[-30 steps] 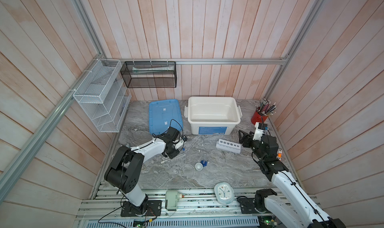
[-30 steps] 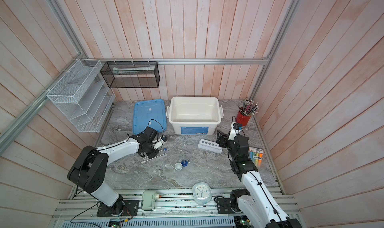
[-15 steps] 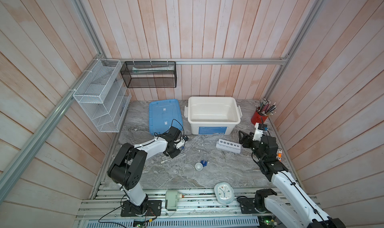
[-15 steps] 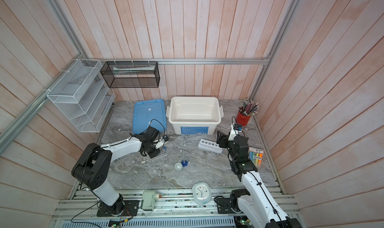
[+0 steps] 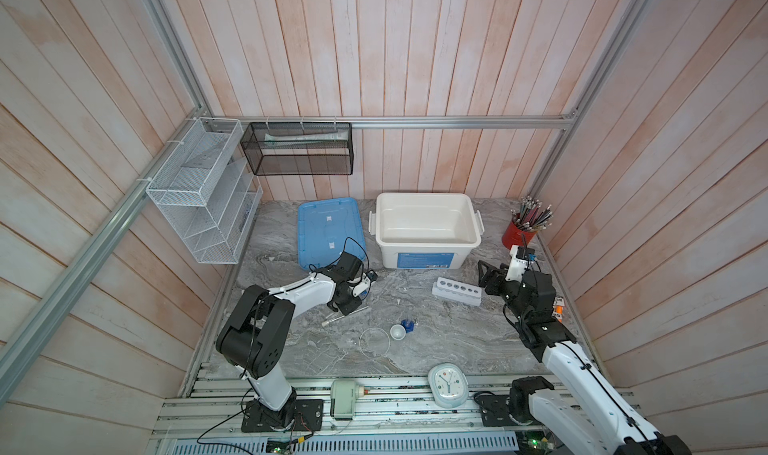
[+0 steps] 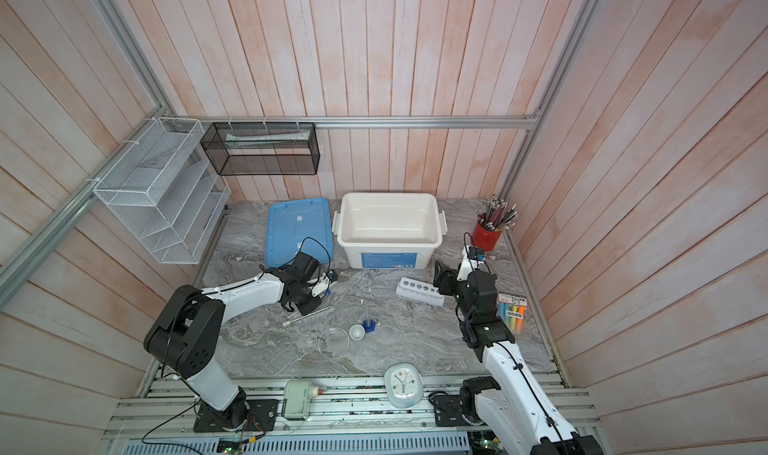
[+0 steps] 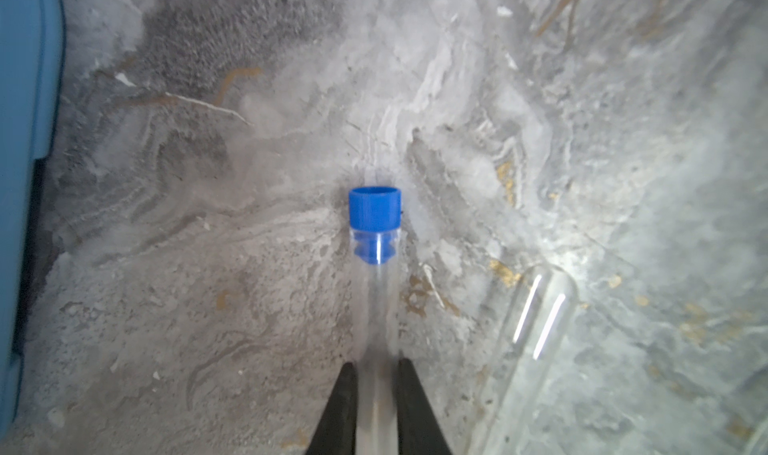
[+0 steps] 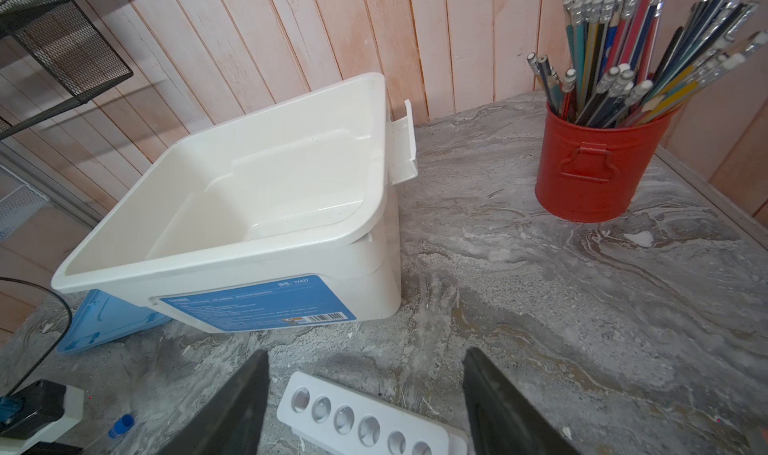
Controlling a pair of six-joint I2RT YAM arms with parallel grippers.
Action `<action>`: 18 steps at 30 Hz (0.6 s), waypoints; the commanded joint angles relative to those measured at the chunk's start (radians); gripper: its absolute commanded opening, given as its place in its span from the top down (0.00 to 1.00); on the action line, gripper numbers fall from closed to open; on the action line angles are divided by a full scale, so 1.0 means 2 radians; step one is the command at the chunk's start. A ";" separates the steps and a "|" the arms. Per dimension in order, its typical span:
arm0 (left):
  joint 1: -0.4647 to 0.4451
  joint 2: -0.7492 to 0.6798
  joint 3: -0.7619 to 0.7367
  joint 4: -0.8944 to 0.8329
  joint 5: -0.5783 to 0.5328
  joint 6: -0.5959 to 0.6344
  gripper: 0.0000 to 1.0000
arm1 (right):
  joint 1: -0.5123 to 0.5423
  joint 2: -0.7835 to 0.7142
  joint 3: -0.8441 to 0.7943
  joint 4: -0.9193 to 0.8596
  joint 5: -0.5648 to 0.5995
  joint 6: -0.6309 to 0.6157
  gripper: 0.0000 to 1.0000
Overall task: Organize the chemistry lab equipment
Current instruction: 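Close the left gripper on the blue-capped test tube and lift it upright, then carry the tube toward the right gripper while the right gripper reaches to meet it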
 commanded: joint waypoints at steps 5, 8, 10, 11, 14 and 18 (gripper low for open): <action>-0.003 -0.018 -0.009 0.019 -0.015 0.000 0.88 | 0.001 0.002 0.002 -0.003 0.009 0.001 0.26; -0.003 -0.039 -0.019 0.032 -0.026 0.000 0.89 | 0.002 -0.004 0.001 -0.003 0.005 0.002 0.26; -0.003 -0.060 -0.030 0.041 -0.034 0.000 0.90 | 0.002 -0.010 0.001 -0.004 0.003 0.005 0.26; -0.002 -0.070 -0.034 0.045 -0.039 0.000 0.89 | 0.002 -0.012 0.001 -0.006 0.001 0.006 0.26; -0.002 -0.100 -0.046 0.050 -0.046 0.001 0.89 | 0.002 -0.019 0.002 -0.008 -0.006 0.009 0.26; -0.002 -0.134 -0.040 0.048 -0.037 -0.013 0.89 | 0.002 -0.025 0.017 -0.025 -0.023 0.010 0.26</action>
